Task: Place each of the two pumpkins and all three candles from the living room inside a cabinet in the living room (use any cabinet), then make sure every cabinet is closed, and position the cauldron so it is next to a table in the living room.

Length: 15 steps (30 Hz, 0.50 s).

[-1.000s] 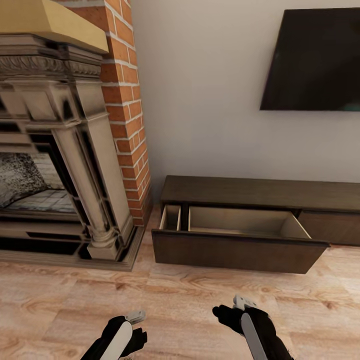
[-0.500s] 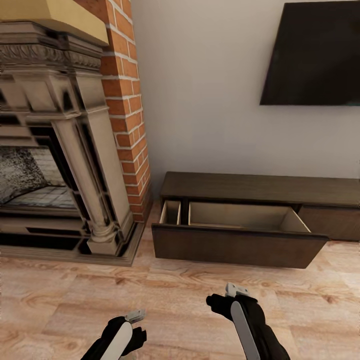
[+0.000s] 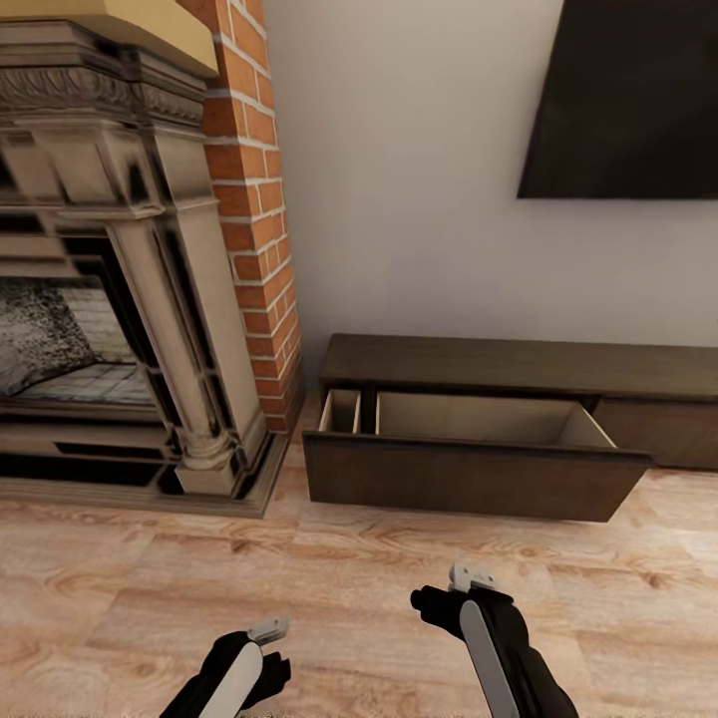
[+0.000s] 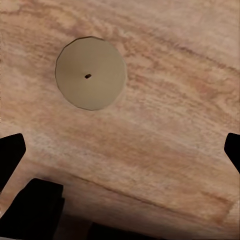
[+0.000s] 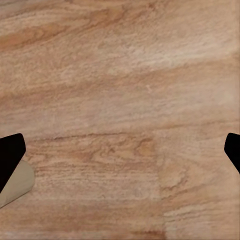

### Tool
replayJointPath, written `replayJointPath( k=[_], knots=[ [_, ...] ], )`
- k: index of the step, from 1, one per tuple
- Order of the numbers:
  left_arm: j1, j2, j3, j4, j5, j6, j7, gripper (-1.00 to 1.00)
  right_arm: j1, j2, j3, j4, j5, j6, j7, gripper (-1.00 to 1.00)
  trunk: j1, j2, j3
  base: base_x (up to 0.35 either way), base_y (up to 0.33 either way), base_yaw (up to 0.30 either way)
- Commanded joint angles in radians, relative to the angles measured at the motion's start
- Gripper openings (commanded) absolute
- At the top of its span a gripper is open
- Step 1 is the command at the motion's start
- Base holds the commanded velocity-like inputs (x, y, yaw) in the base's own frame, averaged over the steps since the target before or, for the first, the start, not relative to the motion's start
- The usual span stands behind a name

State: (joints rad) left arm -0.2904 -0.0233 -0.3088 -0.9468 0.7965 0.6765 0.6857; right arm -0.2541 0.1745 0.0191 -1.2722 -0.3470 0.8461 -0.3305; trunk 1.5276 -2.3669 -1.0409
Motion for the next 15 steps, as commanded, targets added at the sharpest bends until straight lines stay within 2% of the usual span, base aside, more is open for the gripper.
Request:
replayJointPath(
  k=[1,4,7,9,13,15],
  knots=[
    [-0.001,0.002,-0.002,-0.001,0.009,0.000,0.010,1.00,-0.001,0.000,0.001,-0.001,-0.010,0.002,-0.010,1.00,0.004,-0.008,-0.004,0.000,0.000,0.000],
    [-0.001,0.008,-0.002,-0.002,0.007,0.000,0.002,1.00,-0.001,0.000,0.000,-0.001,-0.009,0.002,-0.010,1.00,0.015,-0.029,-0.014,0.000,0.000,0.000],
    [-0.006,0.023,-0.002,-0.007,-0.007,0.002,-0.055,1.00,-0.001,0.000,0.001,-0.001,-0.010,0.002,-0.010,1.00,0.027,-0.050,-0.023,0.000,0.000,0.000],
    [-0.013,0.023,-0.001,-0.022,-0.049,0.009,-0.080,1.00,-0.001,0.000,0.001,-0.002,-0.010,0.002,-0.010,1.00,0.034,-0.064,-0.029,0.000,0.000,0.000],
    [-0.017,0.023,0.001,-0.022,-0.182,0.003,-0.115,1.00,0.003,0.000,0.013,-0.054,-0.014,0.005,-0.009,1.00,0.050,-0.092,-0.042,0.000,0.000,0.000],
    [-0.018,0.022,0.002,-0.021,-0.213,0.001,-0.145,1.00,0.009,0.000,0.031,-0.093,-0.017,0.005,-0.009,1.00,0.057,-0.106,-0.048,0.000,0.000,0.000]
  ],
)
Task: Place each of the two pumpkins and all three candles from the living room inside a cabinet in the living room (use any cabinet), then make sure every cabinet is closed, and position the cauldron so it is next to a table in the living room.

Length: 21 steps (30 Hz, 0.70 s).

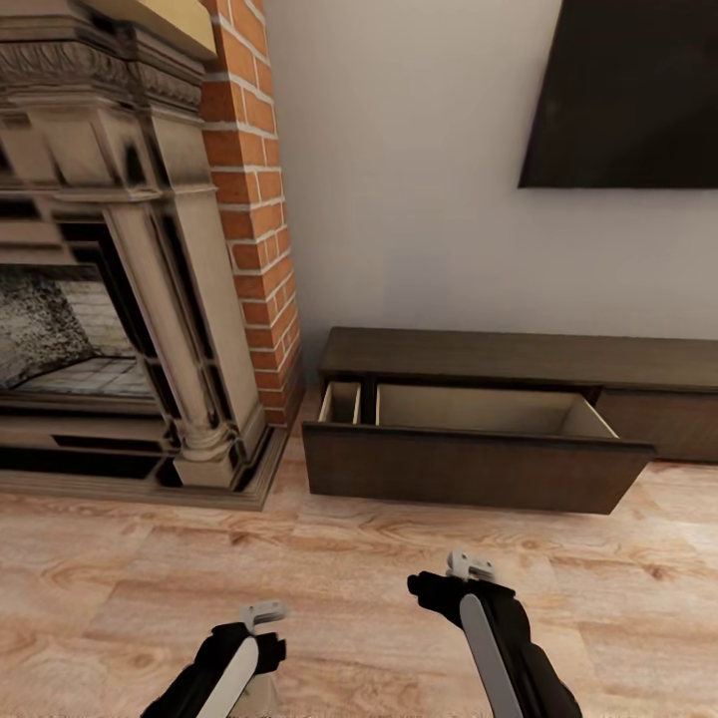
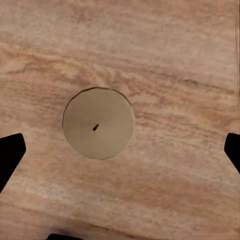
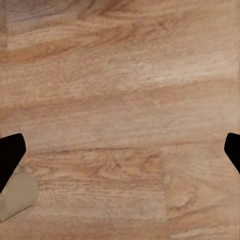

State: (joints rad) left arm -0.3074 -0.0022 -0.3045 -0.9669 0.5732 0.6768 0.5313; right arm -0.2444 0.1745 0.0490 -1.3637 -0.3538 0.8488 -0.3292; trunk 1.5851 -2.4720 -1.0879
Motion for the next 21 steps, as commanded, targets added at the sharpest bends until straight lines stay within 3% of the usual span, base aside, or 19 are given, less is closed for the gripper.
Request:
replayJointPath(
  k=[1,6,11,18,21],
  knots=[
    [-0.001,0.000,-0.002,0.001,-0.003,0.000,-0.010,1.00,0.002,0.000,0.017,-0.019,-0.011,0.002,-0.010,1.00,0.004,-0.008,-0.004,0.000,0.000,0.000],
    [-0.001,0.001,-0.002,0.003,-0.015,-0.003,-0.036,1.00,0.003,0.000,0.052,-0.036,-0.015,0.003,-0.010,1.00,0.016,-0.029,-0.021,0.000,0.000,0.000],
    [-0.001,-0.001,-0.005,0.014,-0.015,-0.074,-0.039,1.00,0.007,0.000,0.071,-0.045,-0.016,0.001,-0.006,1.00,0.018,-0.030,-0.041,0.000,0.000,0.000],
    [-0.001,0.001,-0.008,0.023,-0.015,-0.094,-0.039,1.00,0.003,0.000,0.175,-0.139,-0.051,0.006,-0.004,1.00,0.021,-0.031,-0.068,0.000,0.000,0.000],
    [-0.001,0.001,-0.007,0.030,-0.016,-0.096,-0.039,1.00,-0.006,0.000,0.199,-0.182,-0.079,0.027,-0.003,1.00,0.023,-0.032,-0.079,0.000,0.000,0.000]
  ],
)
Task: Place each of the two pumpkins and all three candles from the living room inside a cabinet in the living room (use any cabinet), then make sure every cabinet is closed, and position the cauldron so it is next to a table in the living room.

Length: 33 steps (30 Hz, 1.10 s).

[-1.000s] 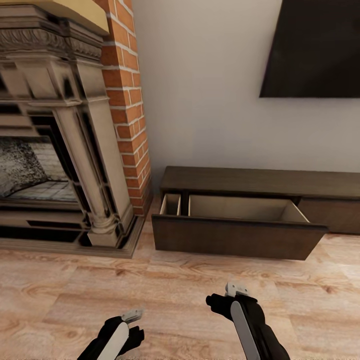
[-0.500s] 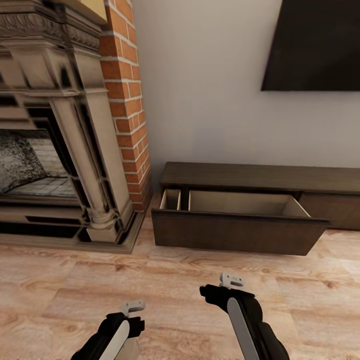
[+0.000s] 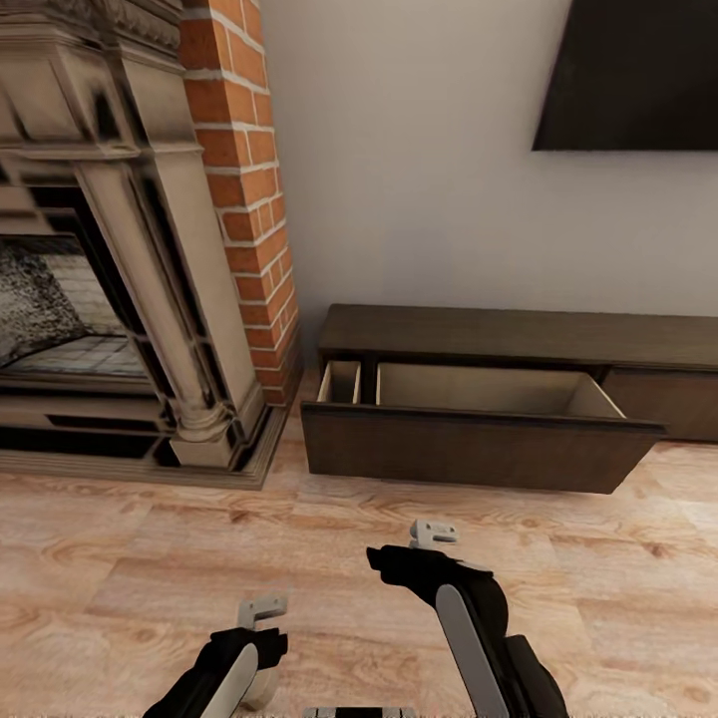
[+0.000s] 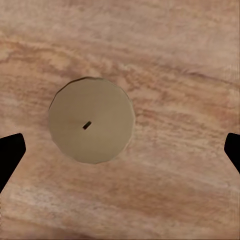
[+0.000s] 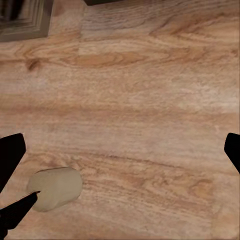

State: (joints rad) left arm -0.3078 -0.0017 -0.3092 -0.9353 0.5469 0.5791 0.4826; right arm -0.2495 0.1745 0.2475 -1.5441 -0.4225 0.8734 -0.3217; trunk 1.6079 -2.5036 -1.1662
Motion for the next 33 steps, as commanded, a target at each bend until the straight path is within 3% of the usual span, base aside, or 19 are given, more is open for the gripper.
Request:
replayJointPath(
  k=[1,8,13,33],
  knots=[
    [-0.001,0.001,-0.002,0.000,0.010,0.001,0.010,1.00,-0.002,0.000,0.003,-0.006,-0.014,0.004,-0.010,1.00,0.000,-0.001,-0.005,0.000,0.000,0.000],
    [-0.001,0.000,-0.002,0.001,0.010,0.001,0.010,1.00,-0.005,0.000,0.007,-0.016,-0.021,0.001,-0.009,1.00,0.003,-0.002,-0.032,0.000,0.000,0.000],
    [-0.001,0.001,-0.002,0.001,0.010,-0.001,0.010,1.00,-0.005,0.000,0.007,-0.014,-0.022,-0.005,-0.008,1.00,0.003,-0.002,-0.032,0.000,0.000,0.000],
    [-0.001,0.002,0.001,0.002,0.008,-0.018,0.013,1.00,-0.005,0.000,0.004,-0.016,-0.021,-0.013,-0.010,1.00,0.012,-0.007,-0.109,0.000,0.000,0.000]
  ],
)
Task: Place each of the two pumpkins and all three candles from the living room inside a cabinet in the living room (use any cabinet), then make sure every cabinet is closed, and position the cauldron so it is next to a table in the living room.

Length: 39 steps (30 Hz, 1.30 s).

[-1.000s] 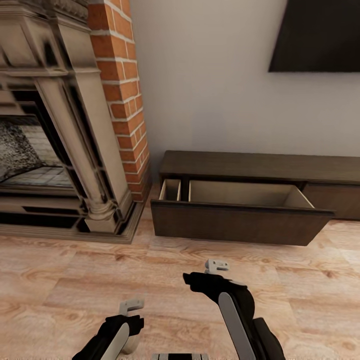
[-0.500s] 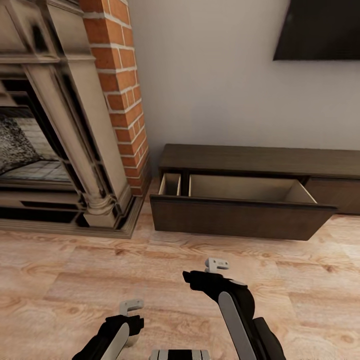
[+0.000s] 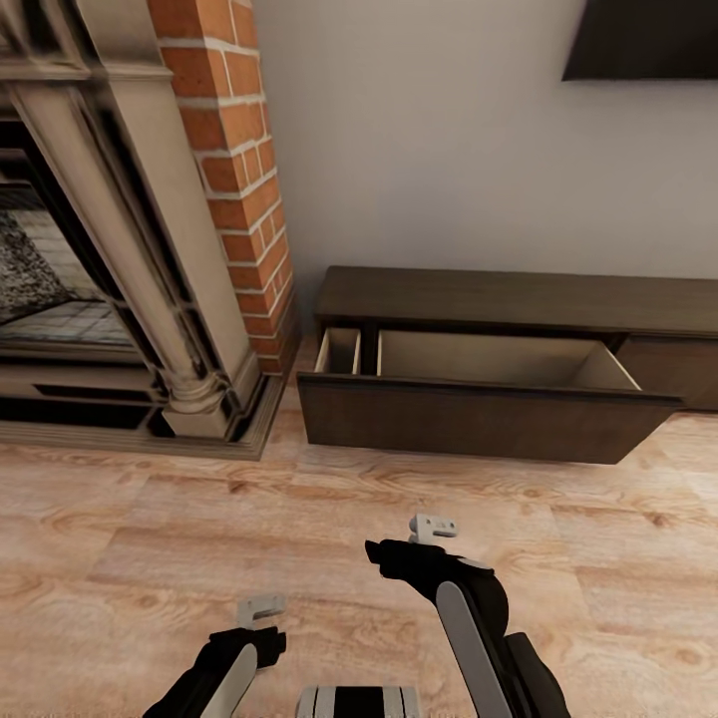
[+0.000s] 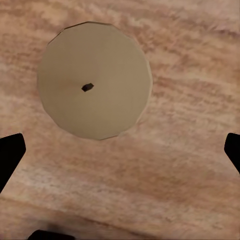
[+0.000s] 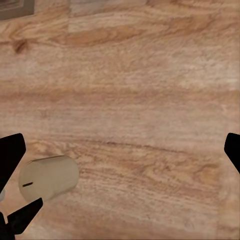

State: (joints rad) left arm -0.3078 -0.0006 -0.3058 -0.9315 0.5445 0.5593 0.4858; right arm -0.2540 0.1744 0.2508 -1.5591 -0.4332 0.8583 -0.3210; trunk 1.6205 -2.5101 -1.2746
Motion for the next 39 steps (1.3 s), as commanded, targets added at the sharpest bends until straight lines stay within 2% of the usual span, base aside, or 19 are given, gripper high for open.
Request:
replayJointPath(
  k=[1,3,8,12,14,25,31,39],
  knots=[
    [0.000,0.001,-0.002,-0.001,0.010,0.001,0.010,1.00,-0.001,0.000,0.000,-0.001,-0.011,0.002,-0.010,1.00,0.000,-0.001,-0.005,0.000,0.000,0.000],
    [0.000,0.001,-0.003,-0.001,0.010,0.001,0.011,1.00,-0.001,0.000,0.000,0.000,-0.011,0.002,-0.010,1.00,0.001,-0.001,-0.013,0.000,0.000,0.000],
    [0.000,0.006,-0.001,-0.001,0.008,-0.033,0.009,1.00,-0.001,0.000,0.001,0.002,-0.011,-0.010,-0.010,1.00,0.001,-0.001,-0.013,0.000,0.000,0.000],
    [0.000,0.032,0.001,-0.001,-0.007,-0.050,0.008,1.00,-0.001,0.000,0.001,0.002,-0.011,-0.014,-0.011,1.00,0.001,-0.001,-0.013,0.021,0.022,0.000],
    [0.000,0.036,0.001,-0.001,-0.008,-0.053,0.008,1.00,-0.001,0.000,0.001,0.002,-0.011,-0.015,-0.012,1.00,0.001,-0.001,-0.013,0.068,0.077,0.000],
    [0.000,0.039,-0.001,-0.001,-0.010,-0.056,0.007,1.00,-0.001,0.000,0.001,0.004,-0.012,-0.016,-0.012,1.00,0.001,-0.001,-0.013,0.103,-0.017,0.000],
    [0.000,0.037,-0.009,-0.001,-0.010,-0.115,0.007,1.00,-0.001,0.000,0.002,0.005,-0.012,-0.017,-0.012,1.00,0.001,-0.001,-0.013,0.030,-0.016,0.000],
    [0.000,0.038,-0.007,0.000,-0.009,-0.130,0.007,1.00,-0.001,0.000,0.006,0.005,-0.012,-0.021,-0.010,1.00,0.005,-0.003,-0.043,0.001,-0.001,0.000]
  ],
)
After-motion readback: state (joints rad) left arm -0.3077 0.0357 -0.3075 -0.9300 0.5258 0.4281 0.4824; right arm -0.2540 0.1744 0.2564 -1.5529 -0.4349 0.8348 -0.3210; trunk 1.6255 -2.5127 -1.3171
